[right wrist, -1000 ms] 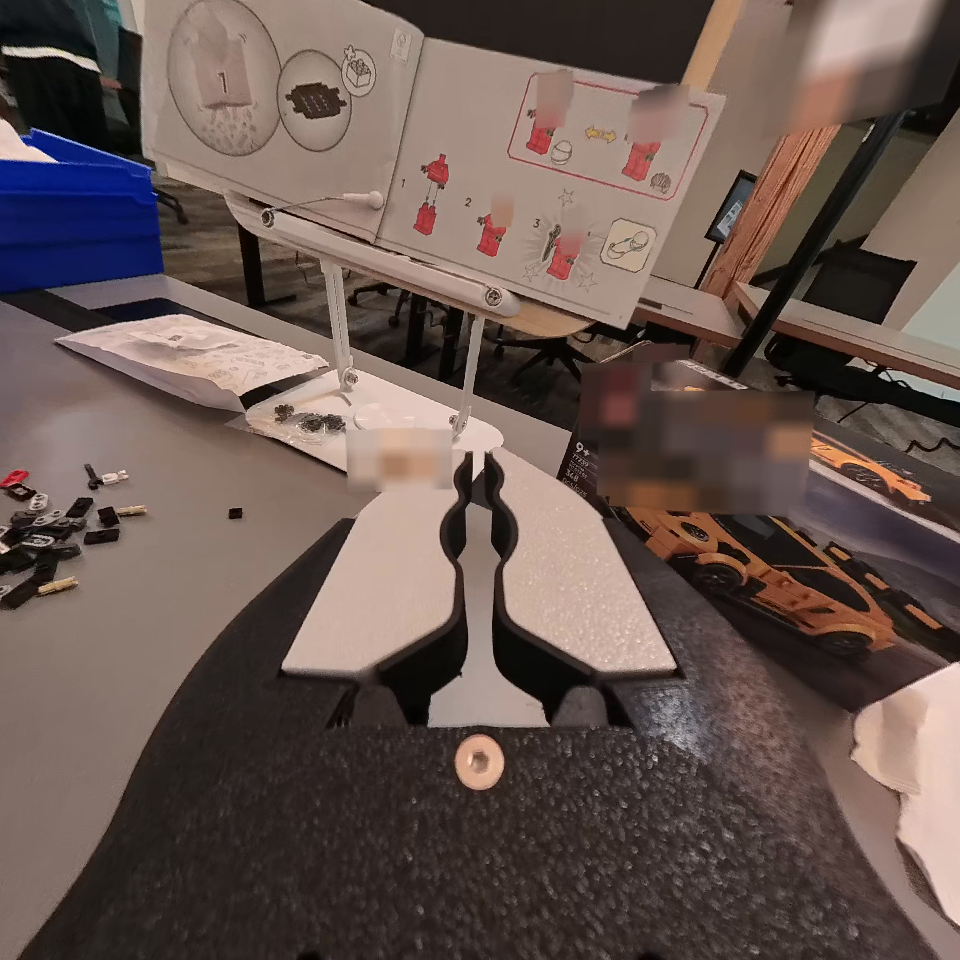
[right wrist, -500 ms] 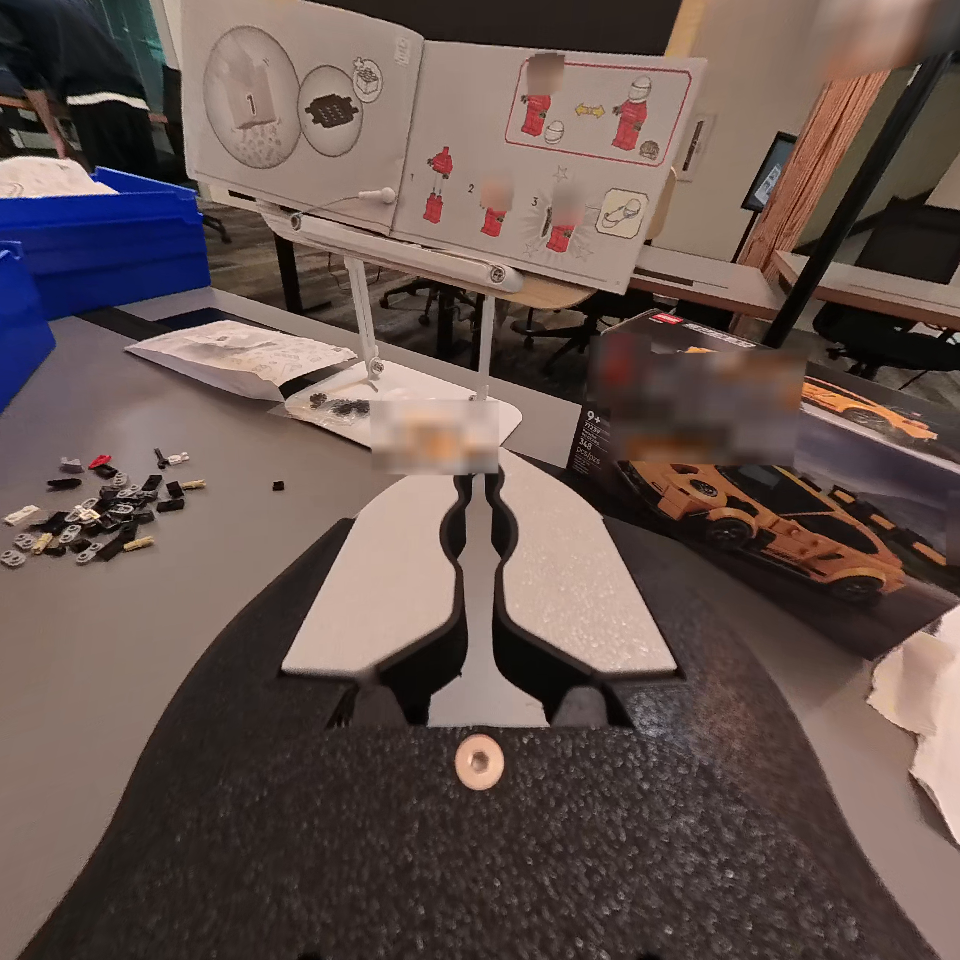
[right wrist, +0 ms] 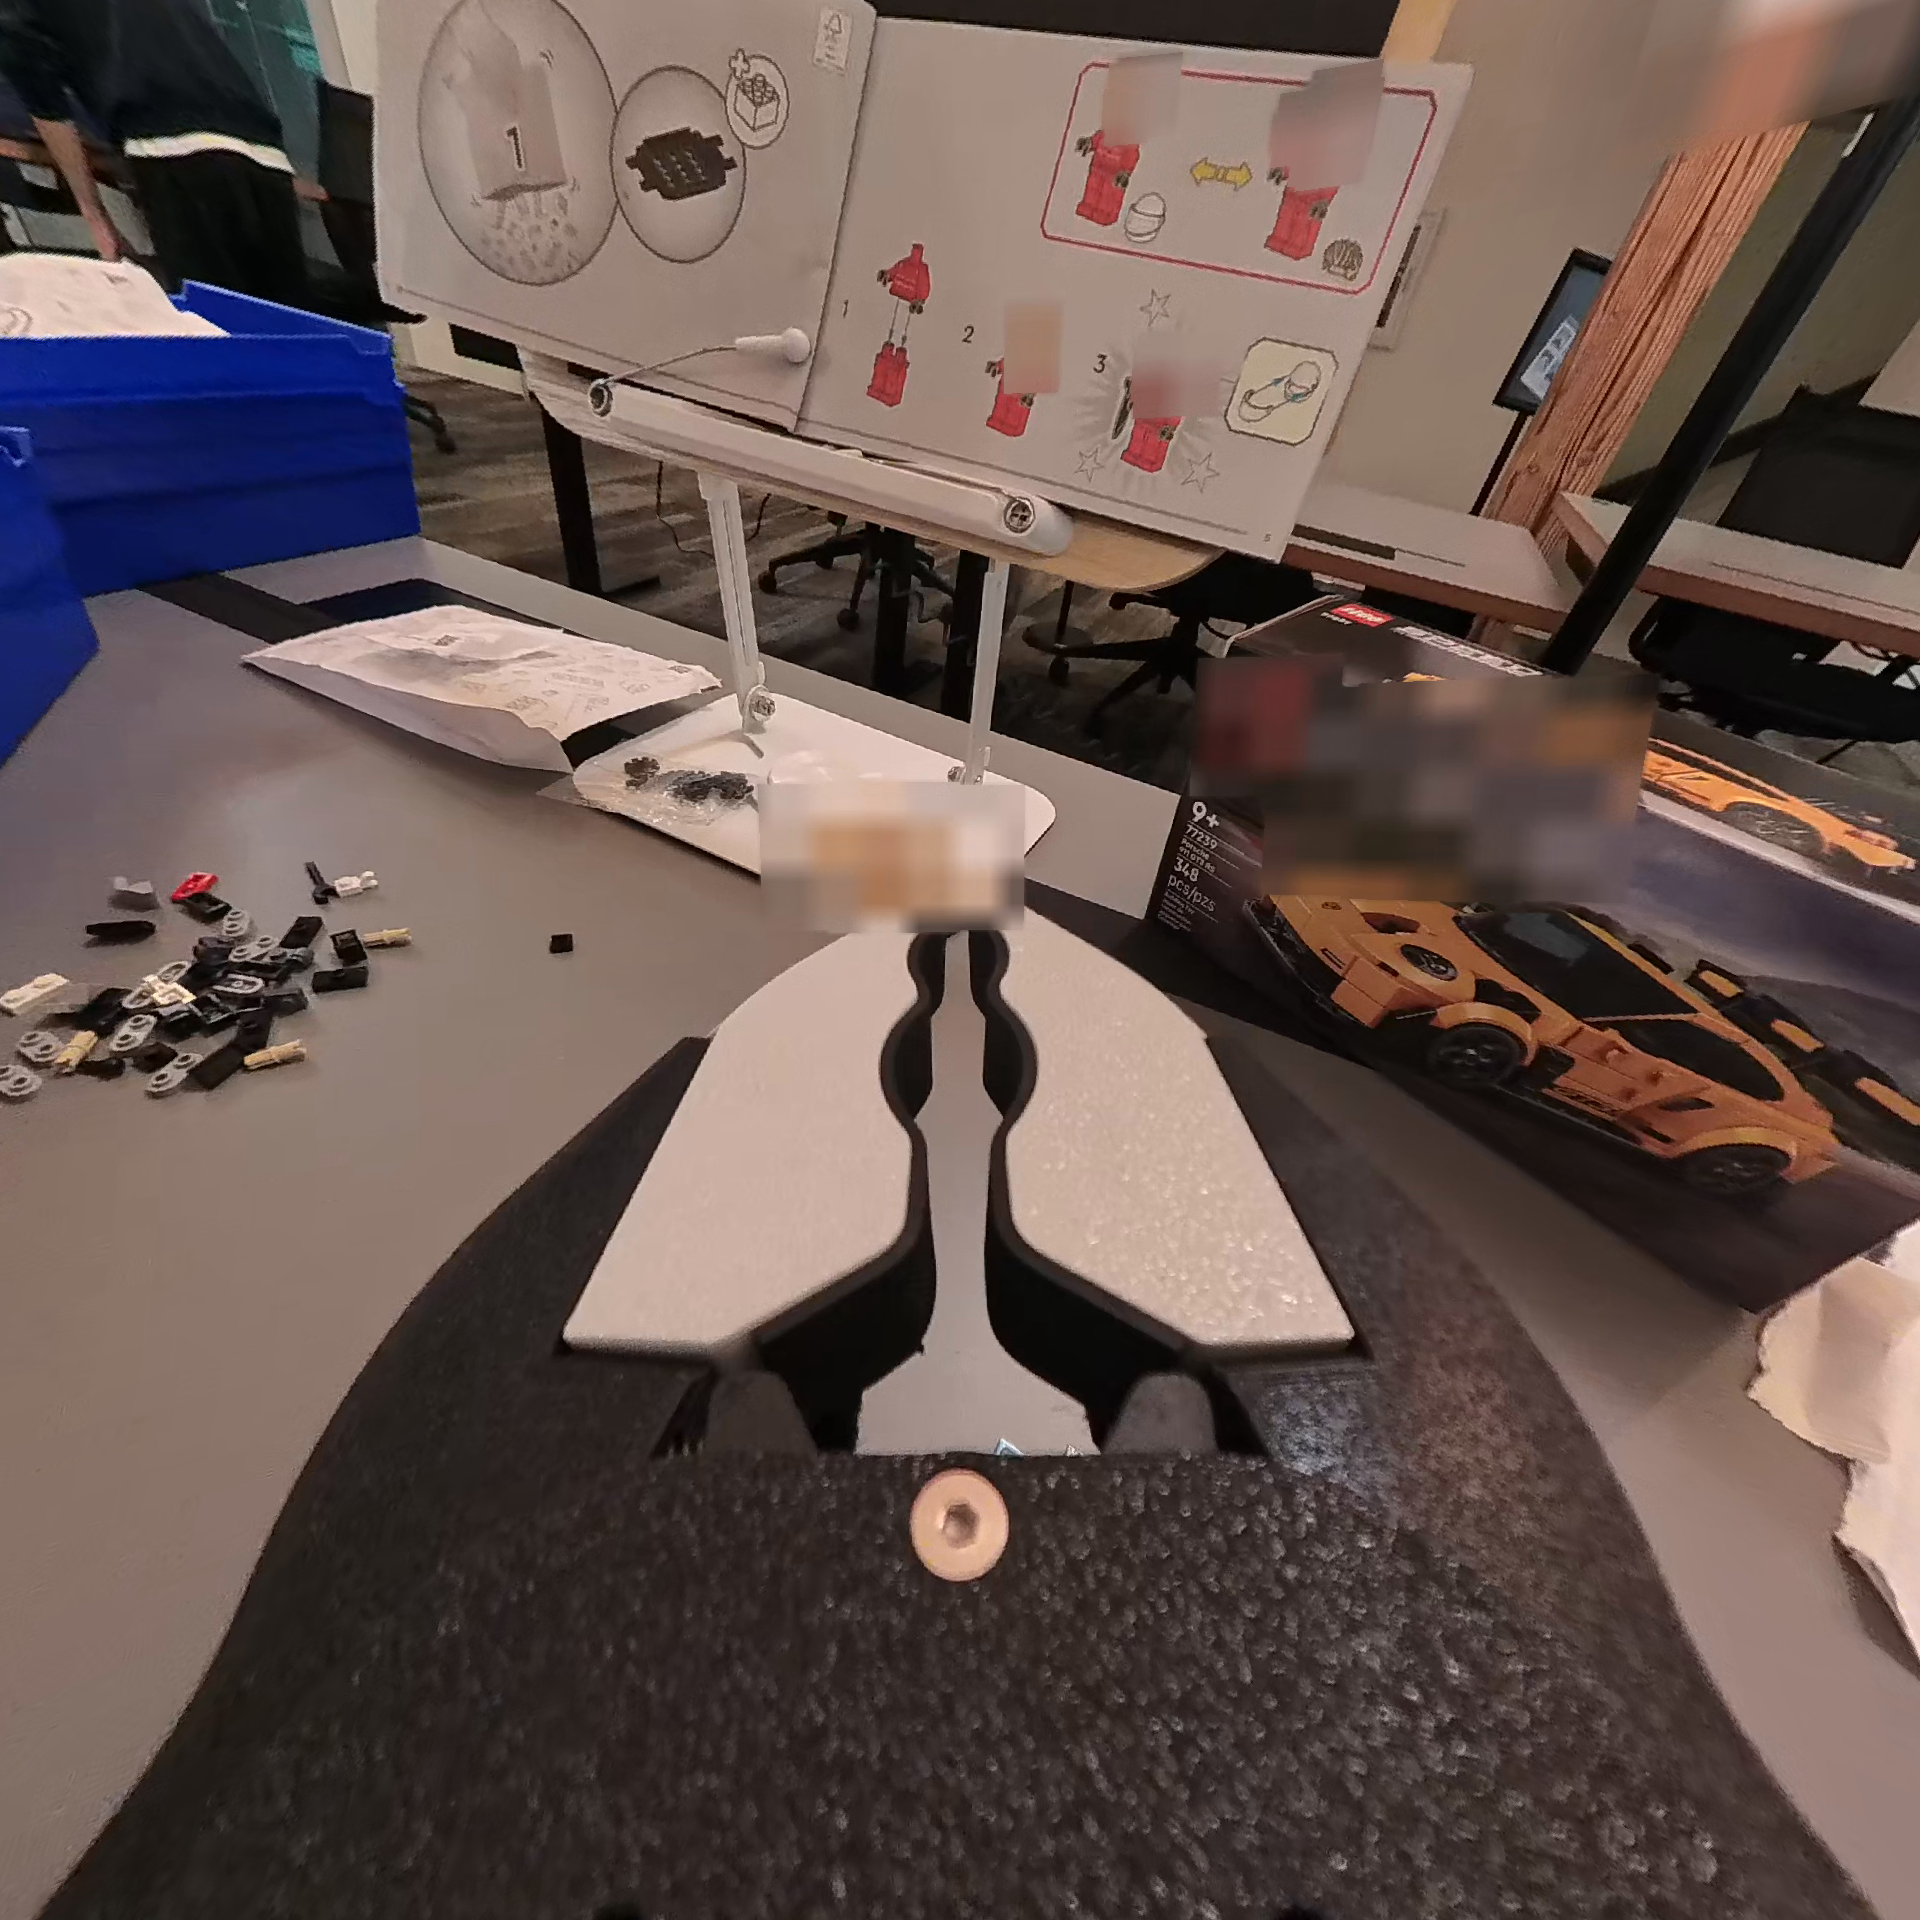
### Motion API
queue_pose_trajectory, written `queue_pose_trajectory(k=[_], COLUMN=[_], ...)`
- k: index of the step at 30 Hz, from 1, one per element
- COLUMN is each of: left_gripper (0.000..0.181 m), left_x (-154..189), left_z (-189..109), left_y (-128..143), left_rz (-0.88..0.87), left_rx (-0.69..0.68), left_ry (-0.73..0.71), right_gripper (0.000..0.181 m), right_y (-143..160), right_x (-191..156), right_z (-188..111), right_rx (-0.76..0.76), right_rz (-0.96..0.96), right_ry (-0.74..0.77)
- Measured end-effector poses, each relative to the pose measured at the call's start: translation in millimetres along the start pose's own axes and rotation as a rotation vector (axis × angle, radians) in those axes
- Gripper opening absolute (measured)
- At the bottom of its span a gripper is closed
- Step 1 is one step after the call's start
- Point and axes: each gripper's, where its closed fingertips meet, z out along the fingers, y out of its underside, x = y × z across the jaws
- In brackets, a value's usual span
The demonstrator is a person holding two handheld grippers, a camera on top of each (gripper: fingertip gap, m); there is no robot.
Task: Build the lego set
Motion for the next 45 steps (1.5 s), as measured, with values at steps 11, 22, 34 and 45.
queue_pose_trajectory(k=[11, 22, 34, 45], left_gripper=[0.015, 0.014, 0.014, 0.013], left_x=[-24, 122, 270, 252], left_z=[-93, -233, -211, -205], left_y=[-9, -160, -332, -358], left_rz=[-0.136, -0.074, 0.239, 0.122], left_rx=[0.304, 0.866, 0.913, 0.967], left_ry=[-0.209, -0.068, 0.461, 0.495], right_gripper=[0.004, 0.011, 0.041, 0.021], right_y=[-6, -15, 17, 50], right_x=[1, -51, -189, -158], right_z=[-5, -18, -76, -50], right_rx=[0.021, 0.047, 0.135, 0.062], right_rz=[0.005, -0.142, -0.696, -0.88], right_ry=[-0.013, -0.229, -0.748, -0.529])
